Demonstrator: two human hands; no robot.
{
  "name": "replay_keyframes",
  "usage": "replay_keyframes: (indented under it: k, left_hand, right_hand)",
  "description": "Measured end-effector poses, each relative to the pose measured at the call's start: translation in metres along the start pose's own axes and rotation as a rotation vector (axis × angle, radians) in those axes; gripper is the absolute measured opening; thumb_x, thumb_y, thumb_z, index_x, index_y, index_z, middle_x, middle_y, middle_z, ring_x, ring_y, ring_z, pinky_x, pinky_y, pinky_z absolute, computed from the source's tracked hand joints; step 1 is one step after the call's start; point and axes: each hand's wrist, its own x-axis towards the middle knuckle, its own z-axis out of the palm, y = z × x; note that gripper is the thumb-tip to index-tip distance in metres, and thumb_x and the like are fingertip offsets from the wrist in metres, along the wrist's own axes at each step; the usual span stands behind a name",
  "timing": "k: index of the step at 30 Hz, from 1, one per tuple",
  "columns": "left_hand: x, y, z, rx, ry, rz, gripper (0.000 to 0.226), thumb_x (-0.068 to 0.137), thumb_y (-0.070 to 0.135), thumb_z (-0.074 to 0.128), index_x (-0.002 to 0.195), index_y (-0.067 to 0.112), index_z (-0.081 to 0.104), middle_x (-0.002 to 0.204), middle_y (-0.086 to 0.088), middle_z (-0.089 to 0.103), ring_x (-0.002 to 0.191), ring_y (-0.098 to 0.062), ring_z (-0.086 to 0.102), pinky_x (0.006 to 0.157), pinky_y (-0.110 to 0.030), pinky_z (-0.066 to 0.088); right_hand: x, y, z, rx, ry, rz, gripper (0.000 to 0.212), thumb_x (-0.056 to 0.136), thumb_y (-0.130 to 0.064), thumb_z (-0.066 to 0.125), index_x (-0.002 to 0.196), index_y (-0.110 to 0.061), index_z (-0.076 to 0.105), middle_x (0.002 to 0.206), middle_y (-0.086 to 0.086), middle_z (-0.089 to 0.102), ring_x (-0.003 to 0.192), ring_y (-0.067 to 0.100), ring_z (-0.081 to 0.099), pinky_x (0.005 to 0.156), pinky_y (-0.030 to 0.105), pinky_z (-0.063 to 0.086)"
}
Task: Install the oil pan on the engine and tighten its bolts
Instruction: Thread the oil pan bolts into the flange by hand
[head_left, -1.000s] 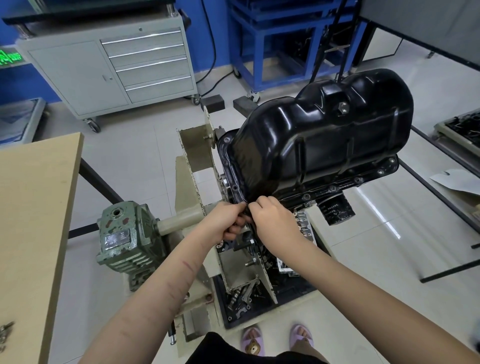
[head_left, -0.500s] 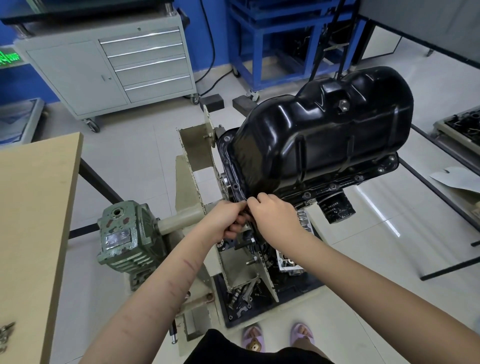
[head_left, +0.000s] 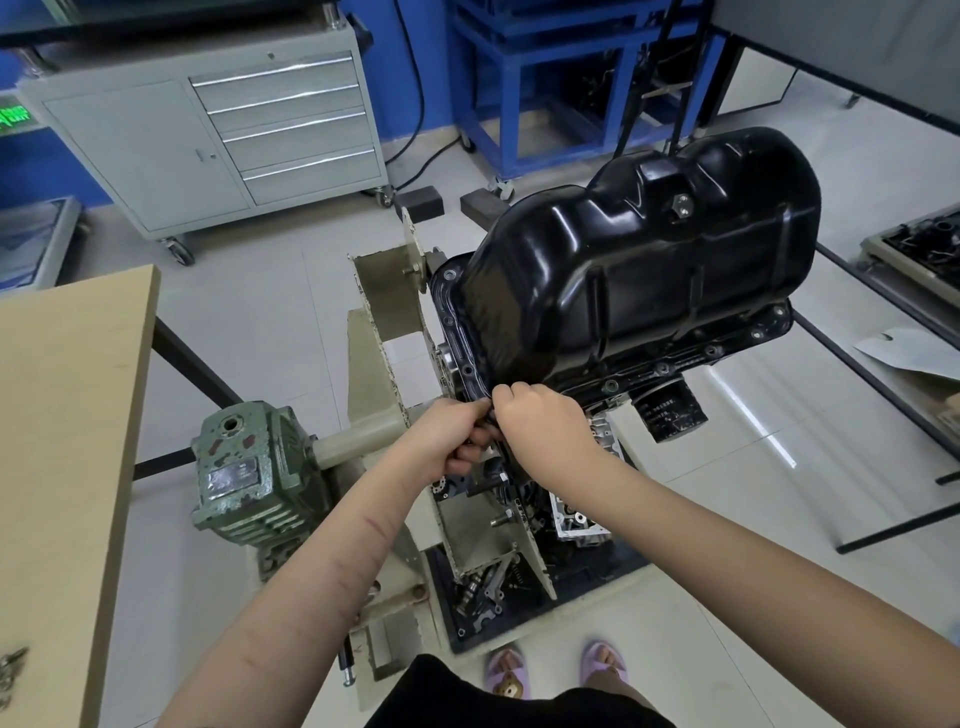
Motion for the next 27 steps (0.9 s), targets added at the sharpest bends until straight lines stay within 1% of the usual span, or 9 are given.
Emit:
replay_keyframes:
  k: [2,3,5,12,18,21,22,24,27]
  left_hand:
    - [0.000,0.000,0.000,-0.004,-0.001,-0.002,0.045,0.099,0.026,0.039,0.056,0.012,0.042,0.036,0.008,0.031,0.027,-0.004,0.020,0.033,-0.006,0.012]
    - [0.001,0.000,0.000,-0.006,-0.003,-0.003,0.045,0.099,0.026,0.039,0.056,0.012,0.042,0.036,0.008,0.031,0.026,-0.004,0.019,0.033,-0.006,0.012]
    - [0.001,0.000,-0.001,-0.005,-0.003,-0.008,0.044,0.099,0.027,0.040,0.058,0.011,0.044,0.036,0.008,0.032,0.026,-0.003,0.020,0.033,-0.006,0.013]
    - [-0.001,0.000,0.000,0.002,-0.001,-0.021,0.042,0.099,0.028,0.037,0.067,0.005,0.052,0.034,0.009,0.032,0.025,-0.003,0.021,0.030,-0.007,0.013]
    - [-0.001,0.001,0.000,-0.002,-0.002,-0.017,0.043,0.099,0.027,0.037,0.063,0.006,0.050,0.034,0.008,0.032,0.026,-0.004,0.021,0.032,-0.006,0.013]
    - [-0.002,0.001,0.000,0.005,0.000,-0.015,0.043,0.099,0.027,0.037,0.063,0.007,0.049,0.034,0.008,0.032,0.026,-0.004,0.021,0.032,-0.007,0.013]
    - [-0.002,0.001,0.000,0.011,0.000,-0.013,0.043,0.099,0.026,0.037,0.063,0.007,0.049,0.034,0.008,0.031,0.026,-0.004,0.021,0.032,-0.007,0.012]
    - [-0.002,0.002,0.001,0.020,0.003,-0.010,0.042,0.099,0.026,0.038,0.063,0.007,0.049,0.033,0.009,0.031,0.026,-0.004,0.021,0.033,-0.007,0.012]
    - [-0.003,0.002,0.001,0.018,0.008,-0.006,0.043,0.098,0.027,0.040,0.062,0.007,0.049,0.034,0.009,0.032,0.026,-0.004,0.021,0.032,-0.007,0.012]
  right_hand:
    - [-0.004,0.001,-0.002,0.068,-0.027,-0.033,0.024,0.062,-0.020,0.082,0.071,-0.009,0.063,0.069,0.003,0.062,0.064,0.015,0.063,0.045,0.021,0.044]
    - [-0.003,0.003,0.002,0.106,-0.063,-0.037,0.015,0.081,-0.015,0.064,0.091,-0.004,0.060,0.090,0.008,0.061,0.087,0.020,0.061,0.061,0.026,0.048]
    - [-0.003,0.007,0.007,0.165,-0.167,-0.064,0.022,0.095,-0.011,0.038,0.112,-0.004,0.050,0.113,0.010,0.050,0.110,0.025,0.048,0.079,0.032,0.044]
    - [-0.001,0.011,0.006,0.191,-0.166,-0.054,0.022,0.093,-0.005,0.039,0.112,-0.005,0.051,0.114,0.009,0.052,0.111,0.025,0.047,0.081,0.032,0.042]
    - [-0.001,0.008,0.006,0.108,-0.146,-0.049,0.025,0.098,-0.021,0.037,0.111,-0.005,0.051,0.112,0.010,0.054,0.107,0.025,0.052,0.072,0.031,0.043]
    - [-0.002,0.006,-0.005,0.035,-0.066,-0.021,0.025,0.078,-0.029,0.071,0.085,-0.007,0.062,0.080,0.006,0.063,0.075,0.018,0.064,0.049,0.024,0.043]
    - [-0.002,0.007,-0.005,0.027,-0.050,-0.020,0.024,0.077,-0.027,0.072,0.087,-0.008,0.062,0.080,0.005,0.063,0.075,0.018,0.064,0.048,0.024,0.040]
    - [-0.003,0.008,-0.001,0.132,-0.129,-0.080,0.019,0.093,-0.018,0.049,0.108,-0.007,0.052,0.102,0.008,0.058,0.099,0.023,0.056,0.062,0.029,0.039]
    - [-0.001,0.010,0.002,0.192,-0.178,-0.074,0.022,0.094,-0.008,0.039,0.113,-0.006,0.048,0.113,0.010,0.052,0.109,0.026,0.049,0.076,0.033,0.042]
